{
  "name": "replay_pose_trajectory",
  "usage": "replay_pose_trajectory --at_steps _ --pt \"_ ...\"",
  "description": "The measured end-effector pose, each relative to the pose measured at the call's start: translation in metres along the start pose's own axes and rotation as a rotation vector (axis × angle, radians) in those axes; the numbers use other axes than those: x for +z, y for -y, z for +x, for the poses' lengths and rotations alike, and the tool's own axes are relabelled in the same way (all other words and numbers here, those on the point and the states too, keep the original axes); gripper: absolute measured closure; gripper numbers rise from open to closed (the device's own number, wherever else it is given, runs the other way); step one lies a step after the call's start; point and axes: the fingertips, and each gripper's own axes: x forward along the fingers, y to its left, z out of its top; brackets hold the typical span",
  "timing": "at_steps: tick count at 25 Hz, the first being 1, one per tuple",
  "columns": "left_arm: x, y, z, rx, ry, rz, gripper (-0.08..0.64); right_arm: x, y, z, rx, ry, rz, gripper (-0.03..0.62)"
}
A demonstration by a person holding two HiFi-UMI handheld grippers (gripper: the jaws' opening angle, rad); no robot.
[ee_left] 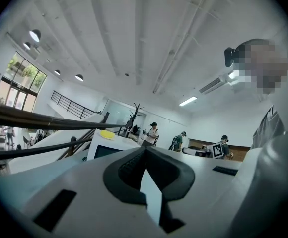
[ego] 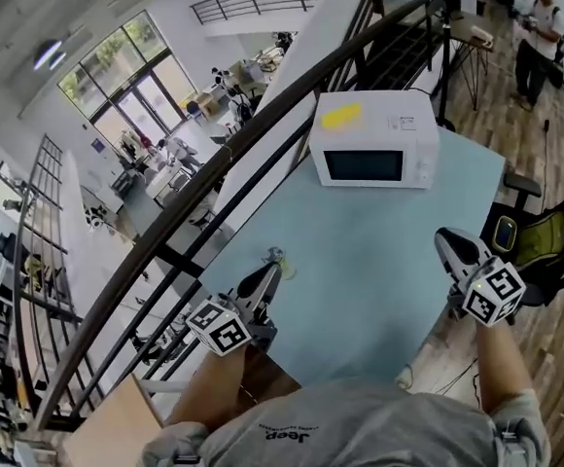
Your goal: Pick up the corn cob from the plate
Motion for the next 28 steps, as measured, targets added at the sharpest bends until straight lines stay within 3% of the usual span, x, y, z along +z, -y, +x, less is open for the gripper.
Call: replay_pose_trajectory --at_steps 4,8,13,18,25,28 --pt "0.018 -0.038 0.014 -0.046 -0.009 0.034 0.548 -0.007 0.002 0.046 -0.035 -0.053 -0.081 0.577" --pt "0.040 -0.072 0.042 -0.094 -0.017 0.087 0.548 0.003 0.014 0.094 -0.042 -0.087 -0.134 0.512" --pt "0.058 -0.098 0.073 -0.074 -0.043 0.153 0.548 0.027 0.036 0.134 -0.042 -0.109 -0.229 0.491" --pt "0.081 -0.129 0.121 -0.052 -0.081 0.217 0.548 0.028 0.070 0.162 -0.059 -0.095 -0.208 0.488" --pt "0.104 -0.175 0.228 -0.048 -0.193 0.326 0.546 0.013 0.120 0.193 -0.083 -0.072 -0.184 0.489" --pt "0.114 -0.197 0.276 -0.038 -0.225 0.333 0.543 0.013 0.143 0.206 -0.114 -0.060 -0.188 0.562"
